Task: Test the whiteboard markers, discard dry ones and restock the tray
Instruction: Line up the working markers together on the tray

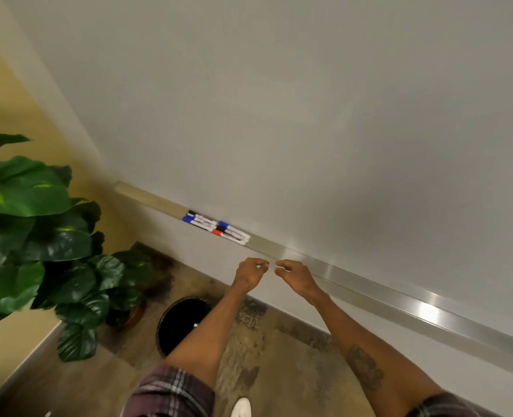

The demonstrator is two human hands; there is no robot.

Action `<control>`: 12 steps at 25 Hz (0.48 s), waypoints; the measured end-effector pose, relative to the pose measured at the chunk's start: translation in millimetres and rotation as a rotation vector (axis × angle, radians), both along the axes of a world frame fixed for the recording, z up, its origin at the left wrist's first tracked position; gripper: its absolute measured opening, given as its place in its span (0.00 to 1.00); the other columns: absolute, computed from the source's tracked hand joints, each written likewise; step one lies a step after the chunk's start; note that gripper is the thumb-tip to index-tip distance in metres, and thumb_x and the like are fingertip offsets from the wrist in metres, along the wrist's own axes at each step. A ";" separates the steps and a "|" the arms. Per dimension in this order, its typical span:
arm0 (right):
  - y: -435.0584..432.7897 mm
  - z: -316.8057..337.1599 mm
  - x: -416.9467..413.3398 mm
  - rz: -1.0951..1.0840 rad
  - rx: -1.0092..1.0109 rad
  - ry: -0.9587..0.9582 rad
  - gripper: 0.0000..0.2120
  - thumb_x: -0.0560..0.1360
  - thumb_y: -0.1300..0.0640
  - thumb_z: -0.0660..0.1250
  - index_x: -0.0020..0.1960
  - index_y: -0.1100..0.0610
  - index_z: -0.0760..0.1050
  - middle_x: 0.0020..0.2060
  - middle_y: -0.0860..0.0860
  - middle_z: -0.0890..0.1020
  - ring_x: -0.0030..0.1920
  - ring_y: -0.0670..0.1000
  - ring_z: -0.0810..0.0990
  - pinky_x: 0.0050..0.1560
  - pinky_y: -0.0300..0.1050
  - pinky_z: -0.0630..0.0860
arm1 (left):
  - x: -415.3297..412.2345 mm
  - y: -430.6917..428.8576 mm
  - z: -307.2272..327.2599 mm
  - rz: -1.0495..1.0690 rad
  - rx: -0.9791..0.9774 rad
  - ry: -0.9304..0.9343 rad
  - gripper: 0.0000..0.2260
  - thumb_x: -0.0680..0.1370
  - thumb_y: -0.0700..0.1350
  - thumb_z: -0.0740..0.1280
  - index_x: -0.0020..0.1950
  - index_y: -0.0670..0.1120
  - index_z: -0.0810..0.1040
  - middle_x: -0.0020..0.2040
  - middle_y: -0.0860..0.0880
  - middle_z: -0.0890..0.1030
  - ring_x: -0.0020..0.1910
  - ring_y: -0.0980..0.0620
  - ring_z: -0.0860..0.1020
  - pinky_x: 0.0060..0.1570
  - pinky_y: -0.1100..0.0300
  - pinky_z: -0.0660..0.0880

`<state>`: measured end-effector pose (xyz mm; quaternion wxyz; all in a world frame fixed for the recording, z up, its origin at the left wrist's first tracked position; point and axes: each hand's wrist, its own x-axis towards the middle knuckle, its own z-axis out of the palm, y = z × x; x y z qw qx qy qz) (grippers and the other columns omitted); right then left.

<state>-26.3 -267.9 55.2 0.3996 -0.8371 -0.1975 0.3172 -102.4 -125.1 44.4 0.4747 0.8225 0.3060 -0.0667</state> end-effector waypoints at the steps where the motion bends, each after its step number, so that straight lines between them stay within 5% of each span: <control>1: -18.4 0.5 7.0 -0.026 -0.002 -0.018 0.17 0.79 0.55 0.66 0.67 0.56 0.77 0.67 0.52 0.77 0.67 0.53 0.75 0.63 0.40 0.67 | 9.3 -14.6 2.8 -0.047 0.013 0.006 0.15 0.82 0.47 0.63 0.67 0.44 0.79 0.68 0.45 0.78 0.68 0.47 0.75 0.71 0.54 0.68; 12: -205.8 5.1 54.3 -0.284 0.018 -0.127 0.15 0.78 0.58 0.67 0.63 0.58 0.79 0.64 0.54 0.79 0.66 0.53 0.75 0.63 0.38 0.66 | 93.8 -185.3 26.9 -0.308 -0.029 -0.025 0.17 0.81 0.46 0.64 0.69 0.44 0.77 0.69 0.45 0.76 0.69 0.48 0.73 0.69 0.58 0.66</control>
